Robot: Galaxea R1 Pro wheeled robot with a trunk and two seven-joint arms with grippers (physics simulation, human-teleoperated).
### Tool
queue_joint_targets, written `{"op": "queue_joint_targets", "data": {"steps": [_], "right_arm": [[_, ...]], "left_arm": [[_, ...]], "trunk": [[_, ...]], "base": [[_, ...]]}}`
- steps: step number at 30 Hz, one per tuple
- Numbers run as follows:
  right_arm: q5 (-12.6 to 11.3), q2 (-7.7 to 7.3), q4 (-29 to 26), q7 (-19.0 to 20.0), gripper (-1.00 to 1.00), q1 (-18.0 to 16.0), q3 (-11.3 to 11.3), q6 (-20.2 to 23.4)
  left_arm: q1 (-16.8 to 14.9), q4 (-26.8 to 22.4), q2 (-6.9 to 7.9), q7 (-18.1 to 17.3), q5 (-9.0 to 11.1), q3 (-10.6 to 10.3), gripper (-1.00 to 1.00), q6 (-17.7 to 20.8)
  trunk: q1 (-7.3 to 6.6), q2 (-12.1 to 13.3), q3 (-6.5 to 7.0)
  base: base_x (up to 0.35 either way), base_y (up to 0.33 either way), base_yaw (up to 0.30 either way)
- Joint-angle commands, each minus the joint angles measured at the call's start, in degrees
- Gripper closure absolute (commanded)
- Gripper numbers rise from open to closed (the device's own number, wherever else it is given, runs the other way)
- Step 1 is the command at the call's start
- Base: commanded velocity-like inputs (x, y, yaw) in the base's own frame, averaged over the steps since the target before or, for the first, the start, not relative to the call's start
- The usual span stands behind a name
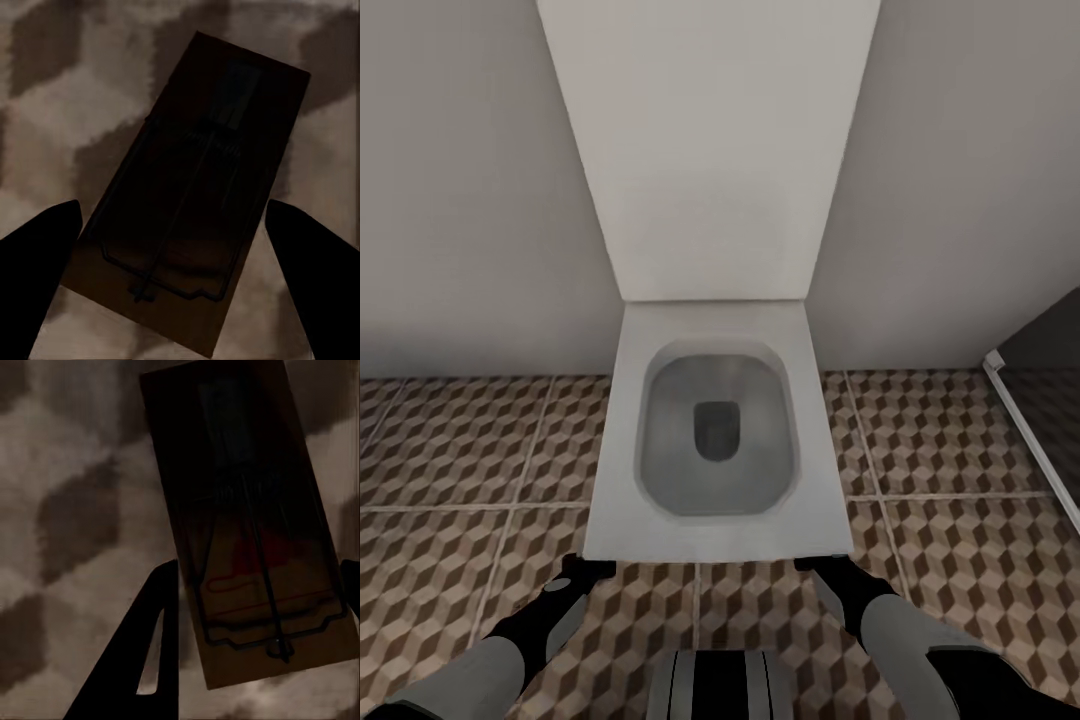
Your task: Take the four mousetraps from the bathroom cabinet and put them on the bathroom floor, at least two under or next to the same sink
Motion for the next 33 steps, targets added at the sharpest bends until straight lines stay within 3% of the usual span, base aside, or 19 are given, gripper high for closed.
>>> {"op": "queue_joint_targets", "data": {"steps": [1,33], "right_arm": [[0.5,0.02,-0.1,-0.15,1.0,0.0,-0.15,0.36],[0.5,-0.29,-0.1,-0.14,1.0,0.0,-0.15,0.36]], "left_arm": [[-0.02,-0.02,0.05,0.38,0.37,-0.48,1.0,-0.17],[-0.02,-0.02,0.03,0.47,0.37,-0.41,1.0,-0.17]], "trunk": [[0.02,-0.01,-0.03],[0.02,-0.01,-0.03]], "base": [[0.276,0.0,0.0],[0.098,0.0,0.0]]}}
